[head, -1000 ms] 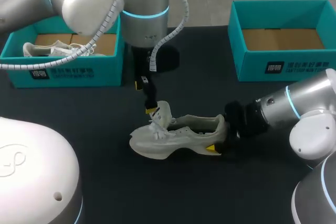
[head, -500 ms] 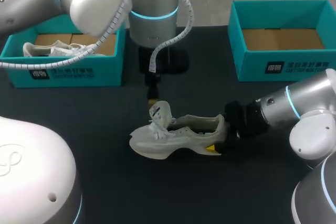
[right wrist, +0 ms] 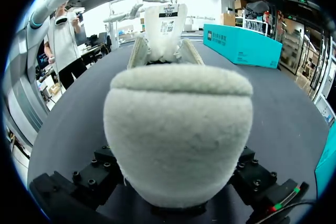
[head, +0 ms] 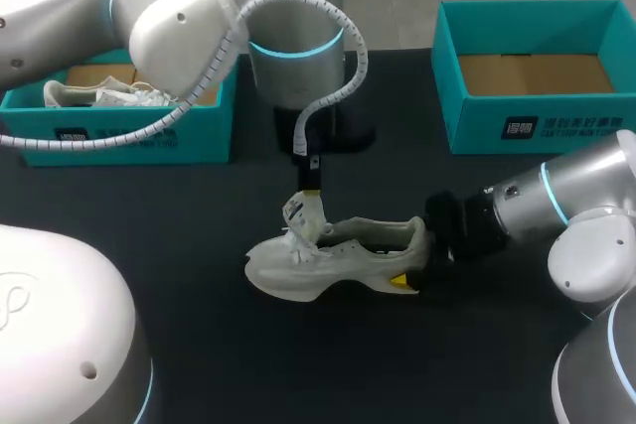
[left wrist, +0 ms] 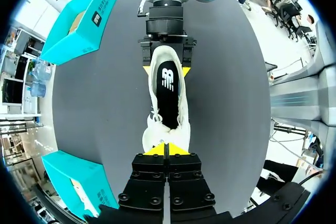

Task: Take the shoe out of the shoebox, open the shoe tongue, remove and reinsert the insole, then place the shoe into the shoebox

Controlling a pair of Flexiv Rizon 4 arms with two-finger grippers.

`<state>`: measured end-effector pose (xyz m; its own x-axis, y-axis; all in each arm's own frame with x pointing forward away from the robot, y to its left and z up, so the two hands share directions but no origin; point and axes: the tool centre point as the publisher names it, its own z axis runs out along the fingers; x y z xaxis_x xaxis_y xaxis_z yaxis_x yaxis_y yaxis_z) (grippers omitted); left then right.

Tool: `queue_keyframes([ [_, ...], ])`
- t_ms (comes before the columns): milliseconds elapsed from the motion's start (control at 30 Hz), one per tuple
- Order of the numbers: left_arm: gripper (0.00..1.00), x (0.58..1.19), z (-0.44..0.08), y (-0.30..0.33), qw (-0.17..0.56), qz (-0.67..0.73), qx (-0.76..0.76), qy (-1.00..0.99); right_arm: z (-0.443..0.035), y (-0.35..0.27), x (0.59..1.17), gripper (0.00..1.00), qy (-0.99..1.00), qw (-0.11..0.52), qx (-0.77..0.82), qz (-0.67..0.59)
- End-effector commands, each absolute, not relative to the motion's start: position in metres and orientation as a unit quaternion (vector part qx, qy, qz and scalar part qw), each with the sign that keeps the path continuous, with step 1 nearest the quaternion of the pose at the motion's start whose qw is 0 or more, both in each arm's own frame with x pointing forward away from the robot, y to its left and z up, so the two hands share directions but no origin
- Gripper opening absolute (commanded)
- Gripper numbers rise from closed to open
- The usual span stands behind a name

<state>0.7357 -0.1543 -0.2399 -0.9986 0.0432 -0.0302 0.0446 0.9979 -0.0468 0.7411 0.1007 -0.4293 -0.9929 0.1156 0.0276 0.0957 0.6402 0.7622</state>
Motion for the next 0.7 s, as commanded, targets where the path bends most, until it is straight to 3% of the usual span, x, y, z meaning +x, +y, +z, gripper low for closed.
queue_keyframes([
  [33,0.0,0.739,-0.241,-0.159,0.012,-0.019,0.022,1.0,-0.432,0.101,0.741,0.0,0.906,0.013,0.059,0.419],
  [333,0.0,0.739,-0.241,-0.159,0.012,-0.019,0.022,1.0,-0.432,0.101,0.741,0.0,0.906,0.013,0.059,0.419],
  [700,0.0,0.709,-0.262,-0.209,-0.001,-0.04,0.076,0.996,-0.432,0.101,0.741,0.0,0.906,0.013,0.059,0.419],
])
